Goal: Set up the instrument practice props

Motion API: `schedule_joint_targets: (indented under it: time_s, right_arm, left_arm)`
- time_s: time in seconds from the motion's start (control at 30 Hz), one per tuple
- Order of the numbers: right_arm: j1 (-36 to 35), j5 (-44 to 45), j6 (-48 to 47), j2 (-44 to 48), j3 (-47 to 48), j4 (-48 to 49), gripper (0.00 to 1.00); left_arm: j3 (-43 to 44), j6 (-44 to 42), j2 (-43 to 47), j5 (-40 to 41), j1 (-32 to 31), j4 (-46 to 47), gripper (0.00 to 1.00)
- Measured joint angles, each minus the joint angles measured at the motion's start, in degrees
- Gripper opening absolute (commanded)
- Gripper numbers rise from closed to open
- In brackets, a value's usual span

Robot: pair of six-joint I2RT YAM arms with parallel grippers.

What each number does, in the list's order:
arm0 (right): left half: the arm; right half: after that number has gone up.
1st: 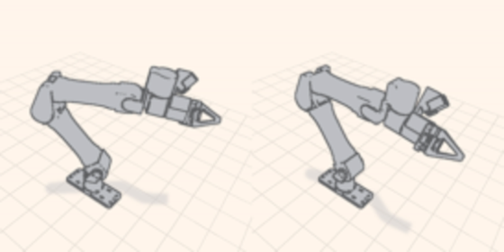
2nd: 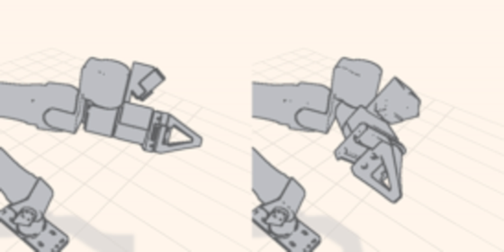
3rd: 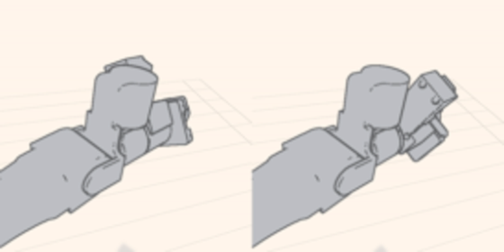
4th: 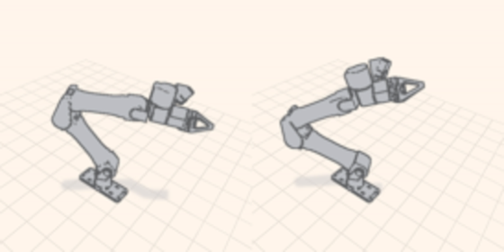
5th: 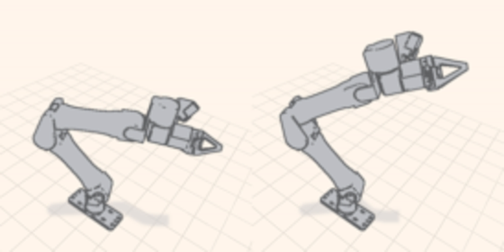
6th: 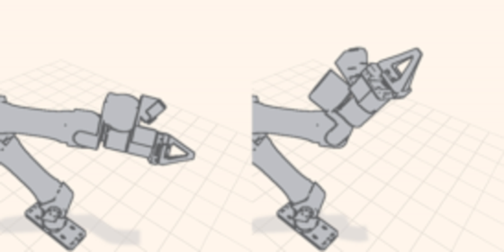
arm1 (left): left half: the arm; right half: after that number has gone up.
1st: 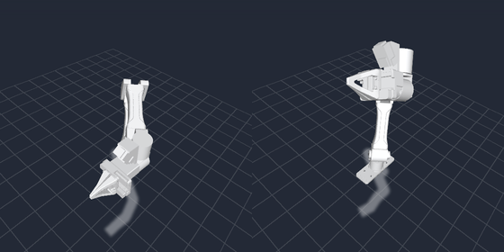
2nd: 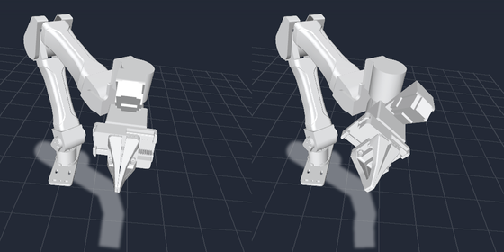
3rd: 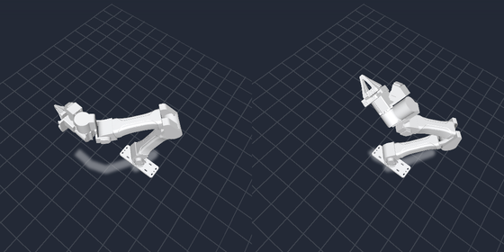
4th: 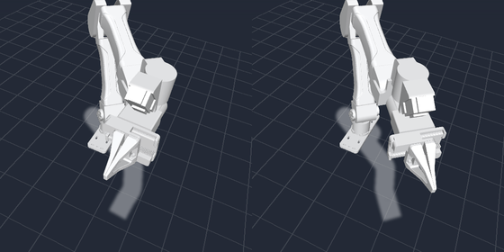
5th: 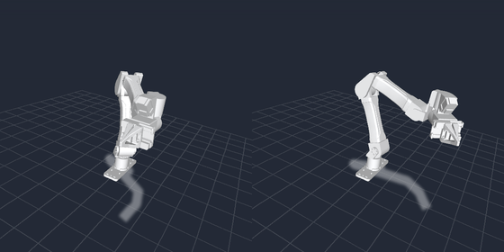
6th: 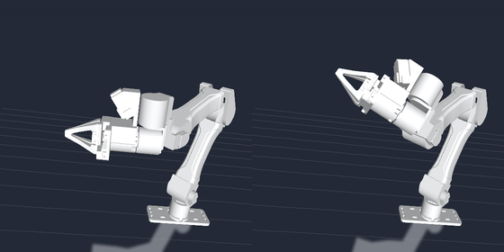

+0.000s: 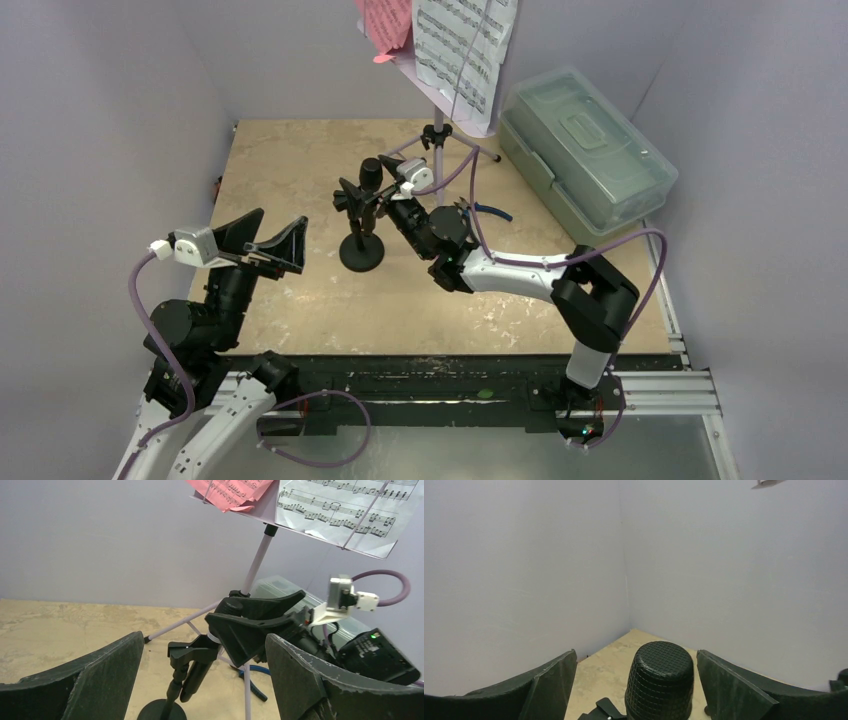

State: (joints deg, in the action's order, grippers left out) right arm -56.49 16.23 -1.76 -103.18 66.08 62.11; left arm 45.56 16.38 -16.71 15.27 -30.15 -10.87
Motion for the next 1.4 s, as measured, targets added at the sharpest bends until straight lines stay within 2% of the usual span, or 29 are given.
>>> schedule_joint_targets:
  time_s: [0.27, 0.47, 0.6, 0.7, 0.87, 1.07, 1.23, 1.4]
  right_arm:
    - [-1.2, 1.0, 3.0, 14.7, -8.9, -8.2, 0.99]
    - [-1.2, 0.8, 7.0, 27.4, -21.1, -17.2, 0.99]
    - [-1.2, 1.0, 9.4, 36.7, -29.2, -26.0, 0.99]
    - [-1.2, 3.0, 10.3, 45.2, -31.6, -35.4, 0.99]
    - [-1.2, 11.8, 10.1, 60.7, -30.3, -48.3, 0.99]
    - [-1.2, 20.0, 7.1, 70.5, -19.4, -60.5, 0.99]
    - [-1.2, 24.8, 5.4, 74.9, -10.4, -62.5, 0.99]
    - [-1.2, 29.2, 4.3, 76.0, -5.9, -62.3, 0.99]
  left_arm:
    - [0.0, 0.3, -0.3, 0.0, 0.0, 0.2, 0.91]
    - [0.5, 0.3, -2.4, 0.2, 0.0, 0.6, 0.91]
    - [1.4, 0.3, -4.0, 0.5, 0.0, 1.0, 0.91]
    - [2.6, -0.1, -5.1, 0.8, 0.0, 1.4, 0.91]
    - [6.2, -2.4, -7.5, 1.7, 0.0, 2.4, 0.91]
    - [11.8, -6.6, -10.4, 3.1, 0.0, 4.3, 0.92]
    - [14.7, -9.5, -12.1, 4.0, 0.0, 6.9, 0.92]
    - [17.3, -11.7, -14.9, 4.0, 0.0, 8.0, 0.92]
